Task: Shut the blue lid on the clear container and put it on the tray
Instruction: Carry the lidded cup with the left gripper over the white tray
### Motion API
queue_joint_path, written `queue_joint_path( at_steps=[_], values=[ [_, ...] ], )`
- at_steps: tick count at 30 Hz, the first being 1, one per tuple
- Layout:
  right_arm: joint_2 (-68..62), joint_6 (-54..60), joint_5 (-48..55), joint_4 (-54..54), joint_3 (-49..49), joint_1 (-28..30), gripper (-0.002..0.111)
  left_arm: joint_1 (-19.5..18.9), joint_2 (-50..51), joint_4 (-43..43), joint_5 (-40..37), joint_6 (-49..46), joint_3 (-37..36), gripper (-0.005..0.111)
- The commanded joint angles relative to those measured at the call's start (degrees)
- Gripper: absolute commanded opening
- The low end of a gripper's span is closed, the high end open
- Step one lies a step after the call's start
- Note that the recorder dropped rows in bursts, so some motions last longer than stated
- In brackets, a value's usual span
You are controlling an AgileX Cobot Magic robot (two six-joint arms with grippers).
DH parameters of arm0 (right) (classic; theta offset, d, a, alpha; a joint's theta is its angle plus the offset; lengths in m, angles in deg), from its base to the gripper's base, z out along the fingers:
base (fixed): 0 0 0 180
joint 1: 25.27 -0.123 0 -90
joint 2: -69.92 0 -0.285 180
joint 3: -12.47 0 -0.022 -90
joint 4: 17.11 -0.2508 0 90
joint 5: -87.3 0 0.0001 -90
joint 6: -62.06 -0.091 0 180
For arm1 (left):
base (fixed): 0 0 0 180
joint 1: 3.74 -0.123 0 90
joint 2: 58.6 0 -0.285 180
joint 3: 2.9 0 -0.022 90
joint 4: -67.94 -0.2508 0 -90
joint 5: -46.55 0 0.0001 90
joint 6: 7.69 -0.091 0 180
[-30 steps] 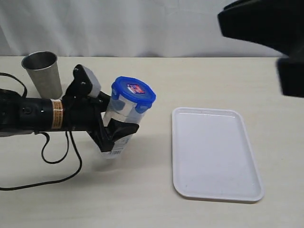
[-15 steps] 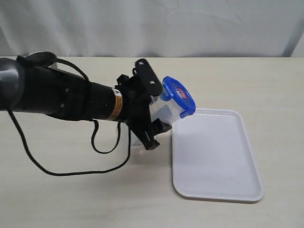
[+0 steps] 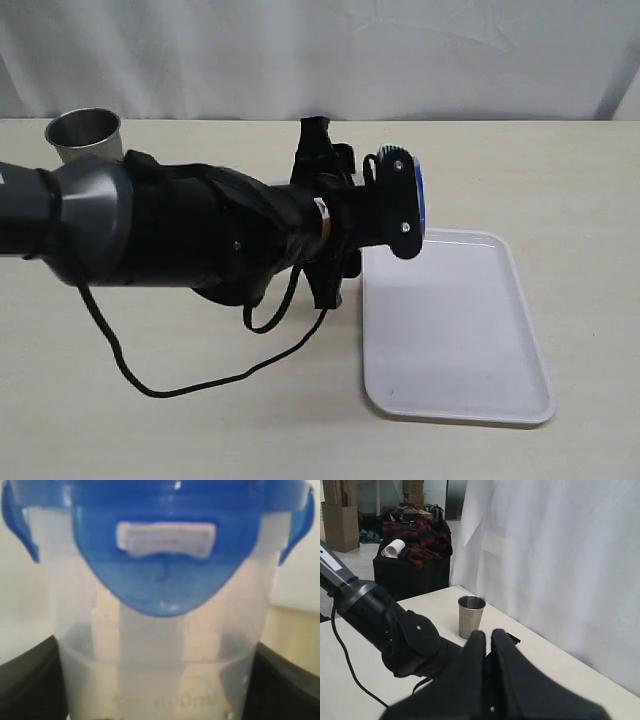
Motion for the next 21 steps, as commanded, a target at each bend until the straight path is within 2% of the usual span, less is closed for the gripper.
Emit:
queue_joint_path(
  at_steps=[1,9,21],
  values=[
    [0.3,-0.2,-0.9,0.3,0.2,0.3,0.004,2.9,3.2,-2.7,-10.2,-7.4,0.5,0.000],
    [0.3,-0.2,-0.6,0.3,0.2,0.3,0.004,6.4,10.5,-11.0,-20.4,-7.9,0.5,0.000],
    [1.3,-0.2,-1.9,0.3,2.2,0.3,0.004,9.7,13.0,-11.0,-21.2,-10.4,5.1,0.000]
  ],
)
